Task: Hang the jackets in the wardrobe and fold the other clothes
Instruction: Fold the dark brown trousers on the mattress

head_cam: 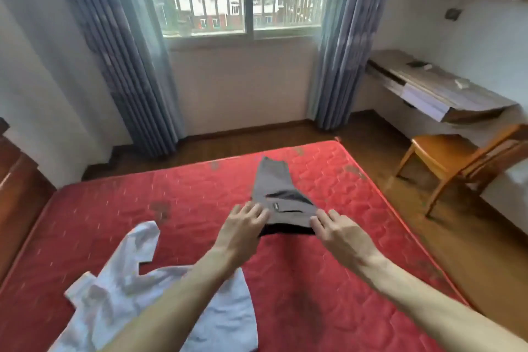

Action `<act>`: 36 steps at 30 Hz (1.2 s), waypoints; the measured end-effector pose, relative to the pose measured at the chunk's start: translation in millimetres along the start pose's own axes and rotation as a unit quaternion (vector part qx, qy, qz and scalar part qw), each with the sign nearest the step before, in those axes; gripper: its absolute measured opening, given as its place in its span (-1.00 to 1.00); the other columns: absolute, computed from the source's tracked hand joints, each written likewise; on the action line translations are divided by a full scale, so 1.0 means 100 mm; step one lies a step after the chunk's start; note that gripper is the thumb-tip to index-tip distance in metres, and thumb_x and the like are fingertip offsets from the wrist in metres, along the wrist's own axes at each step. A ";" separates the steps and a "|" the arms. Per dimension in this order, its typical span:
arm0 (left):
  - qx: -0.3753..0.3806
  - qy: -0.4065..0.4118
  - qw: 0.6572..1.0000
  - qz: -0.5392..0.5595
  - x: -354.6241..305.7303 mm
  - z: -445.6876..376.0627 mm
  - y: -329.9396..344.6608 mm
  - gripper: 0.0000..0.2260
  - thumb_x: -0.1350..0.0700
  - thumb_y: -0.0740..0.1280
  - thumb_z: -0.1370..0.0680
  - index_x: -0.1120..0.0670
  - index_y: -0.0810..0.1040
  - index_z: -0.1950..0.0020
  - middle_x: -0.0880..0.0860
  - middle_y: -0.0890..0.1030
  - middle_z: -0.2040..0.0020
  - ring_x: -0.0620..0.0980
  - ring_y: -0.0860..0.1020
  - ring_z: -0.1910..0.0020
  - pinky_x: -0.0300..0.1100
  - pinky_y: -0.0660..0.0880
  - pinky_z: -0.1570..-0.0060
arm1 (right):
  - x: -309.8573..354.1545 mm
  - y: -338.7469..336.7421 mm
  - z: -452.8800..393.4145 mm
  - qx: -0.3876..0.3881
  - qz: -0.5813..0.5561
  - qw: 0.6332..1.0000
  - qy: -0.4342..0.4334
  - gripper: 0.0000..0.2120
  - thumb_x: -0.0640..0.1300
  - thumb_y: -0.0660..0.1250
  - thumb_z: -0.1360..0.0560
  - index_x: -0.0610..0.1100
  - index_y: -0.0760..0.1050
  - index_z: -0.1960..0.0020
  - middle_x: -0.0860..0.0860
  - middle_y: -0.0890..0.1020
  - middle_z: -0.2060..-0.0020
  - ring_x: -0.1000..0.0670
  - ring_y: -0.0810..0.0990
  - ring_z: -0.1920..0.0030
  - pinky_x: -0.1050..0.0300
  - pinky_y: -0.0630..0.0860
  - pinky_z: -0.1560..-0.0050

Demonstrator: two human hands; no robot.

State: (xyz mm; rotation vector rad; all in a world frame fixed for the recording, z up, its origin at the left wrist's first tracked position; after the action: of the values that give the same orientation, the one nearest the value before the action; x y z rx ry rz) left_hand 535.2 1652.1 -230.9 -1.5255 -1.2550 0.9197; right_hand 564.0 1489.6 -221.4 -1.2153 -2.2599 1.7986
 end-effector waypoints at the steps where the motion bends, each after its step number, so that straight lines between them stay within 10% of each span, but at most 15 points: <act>1: 0.028 -0.006 1.000 0.006 -0.11 0.26 0.49 -0.68 0.23 0.56 -0.20 0.04 0.60 0.12 0.01 0.62 0.16 0.11 0.62 0.18 -0.08 0.55 0.22 | 0.29 0.37 0.27 0.033 -0.015 0.999 0.003 -0.76 -0.28 0.17 -0.46 -0.08 0.60 0.14 -0.02 0.57 0.27 -0.04 0.58 0.33 0.09 0.51 0.45; 5: 0.134 -0.019 0.990 0.031 -0.63 1.37 2.16 -0.85 0.18 0.44 -0.25 0.01 0.63 0.23 -0.04 0.60 0.28 0.03 0.63 0.31 -0.20 0.53 0.39 | 1.40 1.62 1.28 0.148 -0.085 0.985 0.021 -0.74 -0.21 0.18 -0.42 -0.03 0.63 0.18 0.00 0.60 0.27 -0.03 0.61 0.29 0.10 0.51 0.39; 10: 0.289 -0.091 0.950 0.072 -1.27 2.59 3.61 -0.54 0.10 0.70 0.09 0.00 0.64 0.27 -0.06 0.59 0.31 -0.01 0.60 0.35 -0.21 0.50 0.41 | 2.38 2.56 2.52 0.296 -0.148 0.942 0.051 -0.78 -0.18 0.54 -0.23 -0.06 0.63 0.14 -0.04 0.58 0.27 -0.07 0.60 0.28 0.05 0.53 0.33; 16: 0.384 -0.061 0.917 0.090 -1.96 3.52 4.40 -0.50 0.12 0.63 0.10 0.01 0.63 0.21 0.00 0.56 0.26 0.06 0.56 0.32 -0.13 0.50 0.37 | 3.06 2.83 3.69 0.339 -0.170 0.924 0.033 -0.67 -0.27 0.12 -0.34 -0.07 0.65 0.18 -0.04 0.62 0.27 -0.07 0.60 0.33 0.09 0.57 0.33; 22: 0.465 -0.031 0.878 0.110 -2.27 4.03 4.80 -0.52 0.01 0.51 0.13 0.01 0.59 0.23 0.00 0.53 0.26 0.06 0.51 0.28 -0.01 0.22 0.20 | 3.39 2.93 4.20 0.434 -0.226 0.870 0.053 -0.70 -0.23 0.44 0.03 -0.05 0.66 0.30 -0.02 0.63 0.35 -0.01 0.62 0.38 0.22 0.46 0.48; 24: 0.459 -0.015 0.877 0.140 -2.31 4.12 4.84 -0.54 -0.17 0.44 -0.02 0.03 0.60 0.18 0.00 0.55 0.22 0.07 0.55 0.23 -0.01 0.25 0.13 | 3.45 3.00 4.34 0.447 -0.267 0.852 0.050 -0.59 0.12 0.62 0.06 0.00 0.66 0.26 0.04 0.64 0.29 0.00 0.64 0.32 0.23 0.53 0.39; 26: 0.418 -0.005 0.894 0.160 -2.30 4.07 4.83 -0.57 -0.25 0.40 -0.21 0.02 0.59 0.11 0.01 0.56 0.15 0.08 0.58 0.18 -0.02 0.29 0.04 | 3.42 3.04 4.37 0.425 -0.296 0.854 0.057 -0.53 0.38 0.53 -0.15 0.02 0.67 0.20 0.07 0.66 0.21 0.01 0.65 0.26 0.23 0.57 0.30; 29: 0.346 -0.017 0.925 0.157 -2.22 3.83 4.84 -0.64 -0.18 0.39 -0.37 0.04 0.61 -0.01 0.04 0.59 0.02 0.11 0.61 0.06 -0.03 0.33 -0.03 | 3.12 3.16 4.17 0.326 -0.341 0.869 0.151 -0.73 0.21 0.32 -0.52 0.03 0.65 0.05 0.11 0.61 0.10 0.03 0.61 0.17 0.18 0.51 0.20; 36: 0.305 -0.145 0.925 0.172 -2.08 3.09 5.10 -0.46 -0.11 0.27 -0.50 0.09 0.60 -0.43 0.16 0.56 -0.44 0.19 0.54 -0.43 0.09 0.32 -0.35 | 1.90 4.22 3.55 0.182 -0.405 0.742 0.503 -0.68 -0.21 0.34 -0.65 -0.22 0.50 -0.39 -0.12 0.58 -0.31 -0.21 0.52 -0.28 -0.01 0.36 -0.34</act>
State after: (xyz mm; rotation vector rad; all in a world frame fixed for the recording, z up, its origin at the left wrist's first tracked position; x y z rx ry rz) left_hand 350.6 1481.9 -810.8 -1.1396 -0.7780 1.6387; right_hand 505.1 1320.7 -777.1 -0.6400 -1.3206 0.8128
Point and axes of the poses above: each hand's wrist, its own z-axis away from the middle knuckle, its own y-axis out of the palm, x = y × z, the point moved 9 cm from there along -z, towards the middle knuckle
